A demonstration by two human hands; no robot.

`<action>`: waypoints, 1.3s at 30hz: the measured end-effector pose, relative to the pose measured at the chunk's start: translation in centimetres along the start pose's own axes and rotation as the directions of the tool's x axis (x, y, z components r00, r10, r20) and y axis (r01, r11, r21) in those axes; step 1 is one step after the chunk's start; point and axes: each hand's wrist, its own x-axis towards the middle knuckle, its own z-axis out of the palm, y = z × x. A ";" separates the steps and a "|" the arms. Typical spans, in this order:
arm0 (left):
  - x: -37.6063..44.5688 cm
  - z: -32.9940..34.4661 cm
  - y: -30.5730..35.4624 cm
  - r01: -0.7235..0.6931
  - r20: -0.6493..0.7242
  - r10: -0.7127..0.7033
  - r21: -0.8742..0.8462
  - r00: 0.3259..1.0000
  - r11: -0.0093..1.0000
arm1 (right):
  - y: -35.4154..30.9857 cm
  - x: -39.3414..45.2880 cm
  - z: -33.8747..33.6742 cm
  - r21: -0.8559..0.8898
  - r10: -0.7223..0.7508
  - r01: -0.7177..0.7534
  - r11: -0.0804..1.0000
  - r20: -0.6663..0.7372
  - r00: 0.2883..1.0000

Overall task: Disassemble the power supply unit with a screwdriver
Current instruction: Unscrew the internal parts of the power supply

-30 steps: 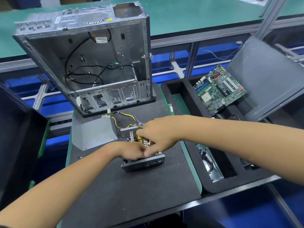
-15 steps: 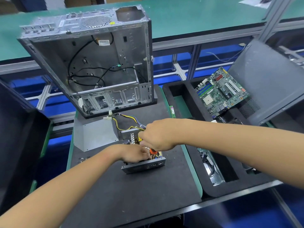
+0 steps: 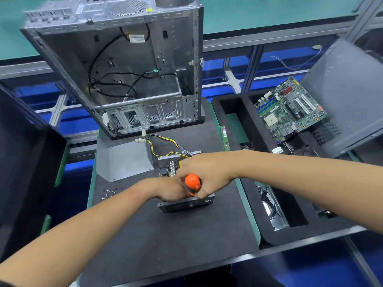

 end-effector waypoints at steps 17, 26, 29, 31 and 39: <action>0.7 -1.4 -0.8 0.126 0.076 -0.137 0.132 0.988 0.983 | 1.3 0.3 -2.1 -0.012 0.203 -0.202 0.979 0.079 0.976; 0.6 -0.9 -2.1 0.014 0.019 -0.015 0.083 1.000 0.996 | 0.4 1.3 -1.9 -0.187 0.218 -0.211 0.959 0.021 0.976; 0.5 -1.0 -2.5 0.020 0.017 -0.021 0.031 1.000 0.999 | 0.4 1.6 -2.1 -0.178 0.227 -0.219 0.959 0.027 0.973; 0.5 -1.2 -2.8 0.022 0.026 -0.020 -0.056 0.999 0.998 | 0.7 1.6 -2.2 -0.163 0.238 -0.230 0.960 0.035 0.971; 0.6 -1.3 -2.8 -0.034 -0.043 0.033 -0.043 0.999 0.998 | 1.7 1.2 -3.2 -0.070 0.275 -0.271 0.960 0.051 0.960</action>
